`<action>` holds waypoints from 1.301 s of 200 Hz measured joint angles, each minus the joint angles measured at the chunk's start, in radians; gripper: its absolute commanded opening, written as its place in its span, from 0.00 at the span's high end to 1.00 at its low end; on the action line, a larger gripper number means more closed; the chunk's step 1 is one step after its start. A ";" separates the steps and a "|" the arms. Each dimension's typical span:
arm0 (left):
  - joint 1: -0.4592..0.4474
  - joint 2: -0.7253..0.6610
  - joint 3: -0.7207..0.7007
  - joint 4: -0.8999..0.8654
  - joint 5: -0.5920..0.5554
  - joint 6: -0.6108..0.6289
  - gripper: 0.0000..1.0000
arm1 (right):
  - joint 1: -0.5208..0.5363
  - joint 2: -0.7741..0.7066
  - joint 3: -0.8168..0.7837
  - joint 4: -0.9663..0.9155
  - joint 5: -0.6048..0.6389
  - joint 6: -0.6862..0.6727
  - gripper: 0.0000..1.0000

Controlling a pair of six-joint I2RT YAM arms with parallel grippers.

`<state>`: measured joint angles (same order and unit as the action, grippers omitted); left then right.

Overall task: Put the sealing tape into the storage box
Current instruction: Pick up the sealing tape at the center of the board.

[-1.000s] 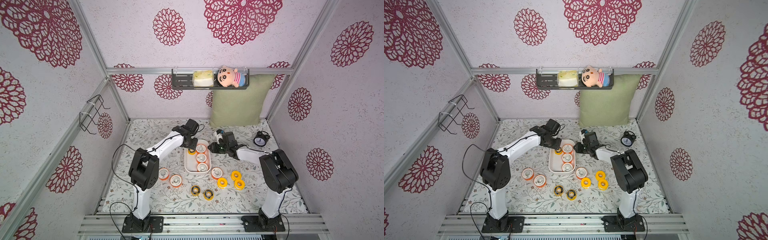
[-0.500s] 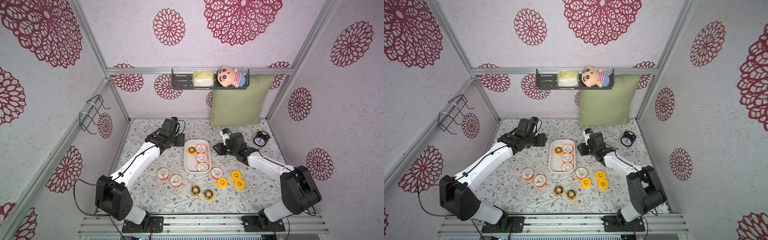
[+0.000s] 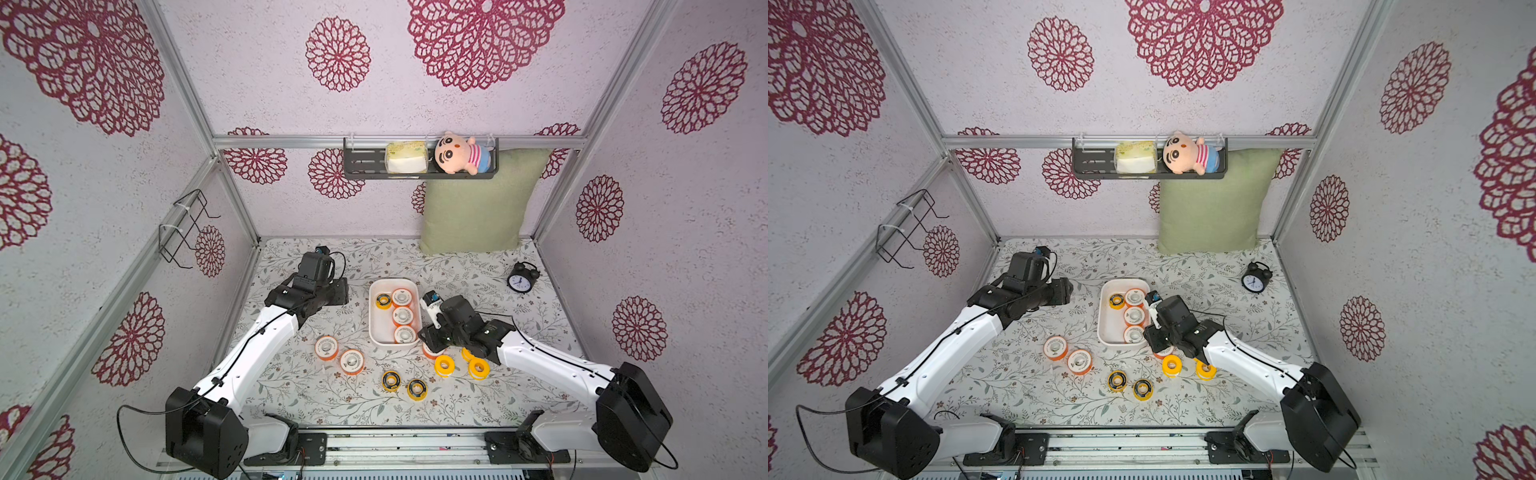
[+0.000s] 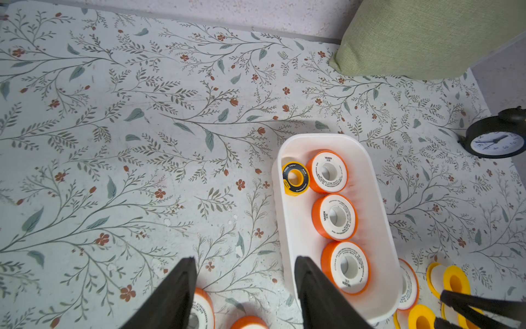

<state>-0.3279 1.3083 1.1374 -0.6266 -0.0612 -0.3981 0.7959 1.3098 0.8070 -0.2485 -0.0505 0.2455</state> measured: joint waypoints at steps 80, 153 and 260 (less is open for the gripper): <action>0.003 -0.008 -0.009 0.000 -0.005 0.000 0.37 | 0.254 0.007 -0.065 -0.046 0.075 0.056 0.44; 0.004 -0.008 -0.009 0.001 -0.005 0.000 0.37 | 0.359 0.080 -0.065 -0.095 0.131 0.098 0.27; 0.003 -0.008 -0.009 0.001 -0.011 0.000 0.37 | 0.370 0.148 -0.065 -0.110 0.160 0.098 0.29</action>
<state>-0.3244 1.2999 1.1282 -0.6258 -0.0723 -0.3977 1.1664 1.4582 0.7422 -0.3588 0.1093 0.3435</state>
